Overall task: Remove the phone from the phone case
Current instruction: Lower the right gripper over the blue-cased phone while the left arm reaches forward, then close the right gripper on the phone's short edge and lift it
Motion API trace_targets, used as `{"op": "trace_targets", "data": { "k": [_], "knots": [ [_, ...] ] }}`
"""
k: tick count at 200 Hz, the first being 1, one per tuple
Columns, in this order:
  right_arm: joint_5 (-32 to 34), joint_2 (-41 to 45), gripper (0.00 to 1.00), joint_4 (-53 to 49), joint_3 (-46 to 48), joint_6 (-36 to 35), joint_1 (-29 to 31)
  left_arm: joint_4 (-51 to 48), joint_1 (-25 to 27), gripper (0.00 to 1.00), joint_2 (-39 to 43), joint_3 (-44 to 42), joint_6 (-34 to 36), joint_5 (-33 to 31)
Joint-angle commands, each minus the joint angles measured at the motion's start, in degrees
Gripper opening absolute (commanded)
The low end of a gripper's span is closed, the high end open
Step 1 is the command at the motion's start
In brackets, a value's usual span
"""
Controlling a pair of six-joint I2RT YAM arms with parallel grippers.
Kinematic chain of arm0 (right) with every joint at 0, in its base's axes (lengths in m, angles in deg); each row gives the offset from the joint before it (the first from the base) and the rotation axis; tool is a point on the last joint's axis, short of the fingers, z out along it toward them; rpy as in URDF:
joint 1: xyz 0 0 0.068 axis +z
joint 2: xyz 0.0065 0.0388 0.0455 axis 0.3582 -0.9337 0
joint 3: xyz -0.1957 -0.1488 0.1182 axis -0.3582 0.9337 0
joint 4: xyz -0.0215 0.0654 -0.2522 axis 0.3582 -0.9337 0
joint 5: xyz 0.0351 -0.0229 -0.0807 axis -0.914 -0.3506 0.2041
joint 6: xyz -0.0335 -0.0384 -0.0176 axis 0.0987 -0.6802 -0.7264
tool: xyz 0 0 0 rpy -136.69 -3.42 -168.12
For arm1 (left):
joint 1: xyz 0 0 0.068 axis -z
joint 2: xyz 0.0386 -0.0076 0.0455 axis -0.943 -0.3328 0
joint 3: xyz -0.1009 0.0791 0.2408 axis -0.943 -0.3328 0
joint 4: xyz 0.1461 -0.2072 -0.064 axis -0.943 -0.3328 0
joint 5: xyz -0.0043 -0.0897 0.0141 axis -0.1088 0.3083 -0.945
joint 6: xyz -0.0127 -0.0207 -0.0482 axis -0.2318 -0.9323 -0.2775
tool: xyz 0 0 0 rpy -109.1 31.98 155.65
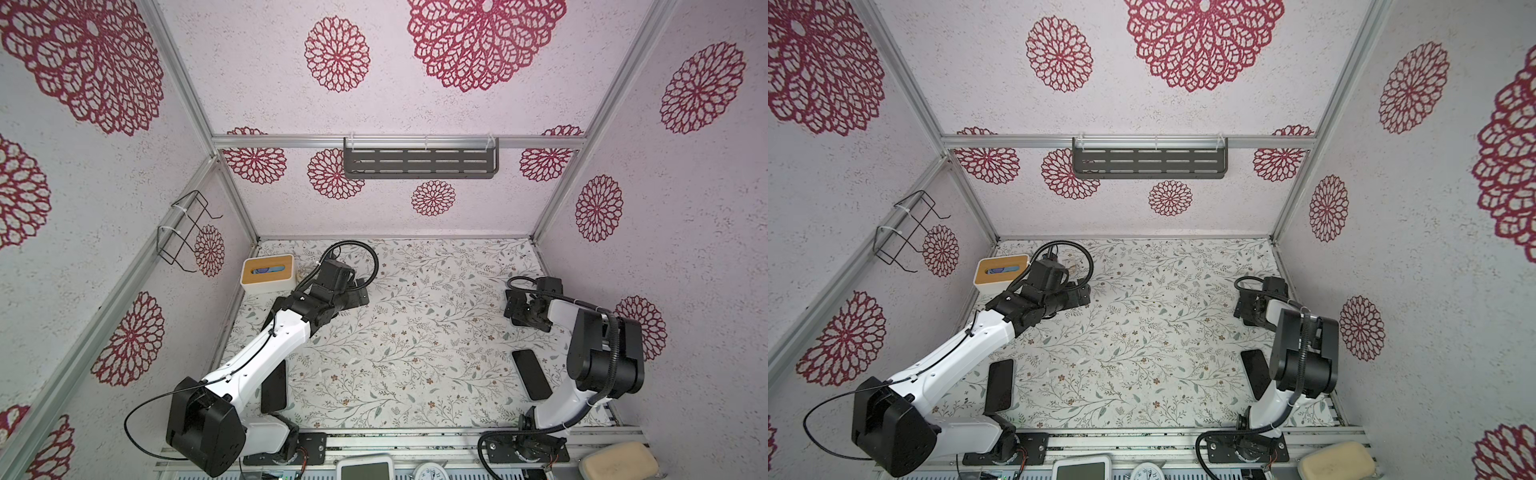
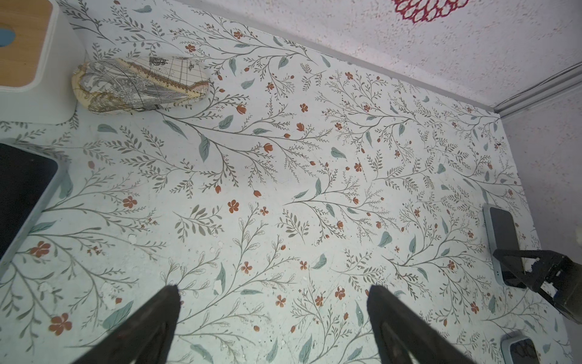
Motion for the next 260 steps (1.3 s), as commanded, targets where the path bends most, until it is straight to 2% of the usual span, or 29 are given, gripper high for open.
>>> {"op": "trace_targets", "data": {
  "k": [1, 77, 109, 134, 208, 260],
  "knots": [
    [-1.98, -0.16, 0.96, -0.35, -1.31, -0.47, 0.14, 0.91, 0.05, 0.97, 1.50, -0.82, 0.42, 0.20],
    [6.72, -4.89, 0.93, -7.03, -5.62, -2.53, 4.43, 2.57, 0.10, 0.97, 0.73, -1.77, 0.20, 0.89],
    [8.76, -6.13, 0.92, -8.14, -6.73, -3.04, 5.02, 3.16, 0.05, 0.97, 0.11, -1.65, 0.04, 1.34],
    [7.94, -6.31, 0.89, -8.07, -6.60, -3.24, 5.02, 3.86, 0.09, 0.97, -0.48, -1.53, -0.20, 2.19],
    [4.84, -5.30, 0.62, -6.39, -4.86, -2.96, 5.15, 6.91, 0.22, 0.97, -2.94, -0.56, -2.19, 7.19],
    [4.21, -2.87, 0.53, -5.31, -3.07, -2.78, 8.04, 13.58, 0.30, 0.97, -5.07, -1.69, -6.03, 13.41]
  ]
}}
